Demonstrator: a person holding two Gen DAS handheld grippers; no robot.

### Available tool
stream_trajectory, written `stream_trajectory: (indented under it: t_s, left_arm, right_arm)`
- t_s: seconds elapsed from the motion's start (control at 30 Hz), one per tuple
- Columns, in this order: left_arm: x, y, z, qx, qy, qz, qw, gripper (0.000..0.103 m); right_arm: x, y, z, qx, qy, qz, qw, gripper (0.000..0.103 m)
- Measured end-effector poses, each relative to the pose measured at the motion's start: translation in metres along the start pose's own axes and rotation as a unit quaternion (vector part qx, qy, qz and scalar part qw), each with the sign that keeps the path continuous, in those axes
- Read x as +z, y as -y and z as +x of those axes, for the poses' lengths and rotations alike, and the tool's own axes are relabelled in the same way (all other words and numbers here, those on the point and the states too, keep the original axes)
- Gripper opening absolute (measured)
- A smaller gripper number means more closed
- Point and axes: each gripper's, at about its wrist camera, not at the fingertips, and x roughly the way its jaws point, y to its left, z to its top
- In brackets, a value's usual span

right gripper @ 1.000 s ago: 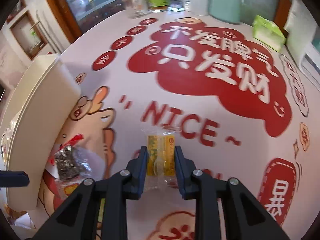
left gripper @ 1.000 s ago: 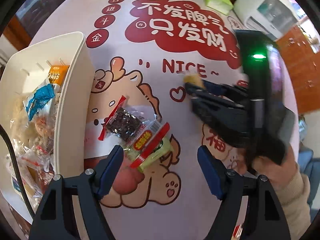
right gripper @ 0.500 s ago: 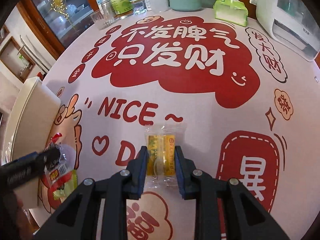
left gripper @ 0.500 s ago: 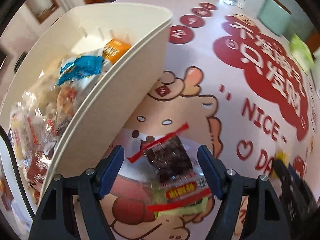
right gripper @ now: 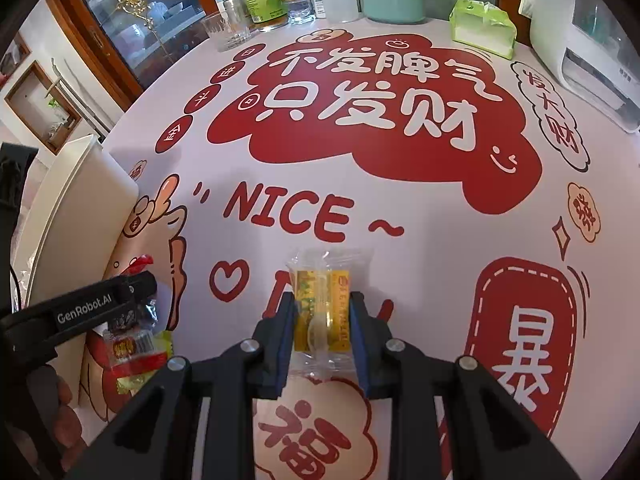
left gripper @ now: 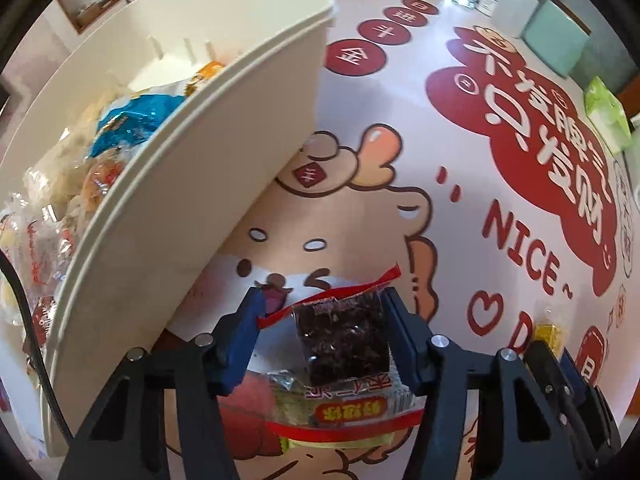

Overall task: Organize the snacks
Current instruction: 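Carry both packets into the white basket and open both tools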

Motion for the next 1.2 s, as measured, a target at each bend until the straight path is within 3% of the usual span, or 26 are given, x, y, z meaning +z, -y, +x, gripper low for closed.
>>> stream_trajectory:
  t_s: [0.1, 0.43, 0.63, 0.87, 1.2]
  left_arm:
    - [-0.001, 0.006, -0.003, -0.01, 0.002, 0.015, 0.9998, 0.041]
    - [-0.006, 0.019, -0.008, -0.053, -0.03, 0.063, 0.9961, 0.04]
    - [-0.013, 0.027, -0.034, -0.085, -0.021, 0.114, 0.9896, 0.04]
    - [-0.018, 0.026, -0.083, -0.13, -0.012, 0.191, 0.9729, 0.04]
    - [-0.007, -0.031, -0.158, -0.164, 0.022, 0.291, 0.9422, 0.04]
  right_arm:
    - [-0.002, -0.001, -0.001, 0.001, -0.002, 0.002, 1.0, 0.026]
    - [-0.018, -0.01, -0.008, 0.008, -0.007, 0.016, 1.0, 0.026]
    - [-0.024, -0.016, -0.023, 0.012, 0.004, 0.027, 1.0, 0.026]
    - [-0.026, -0.029, -0.049, 0.015, 0.025, 0.038, 0.999, 0.026]
    - [-0.023, -0.079, -0.094, 0.022, 0.055, 0.016, 0.998, 0.026]
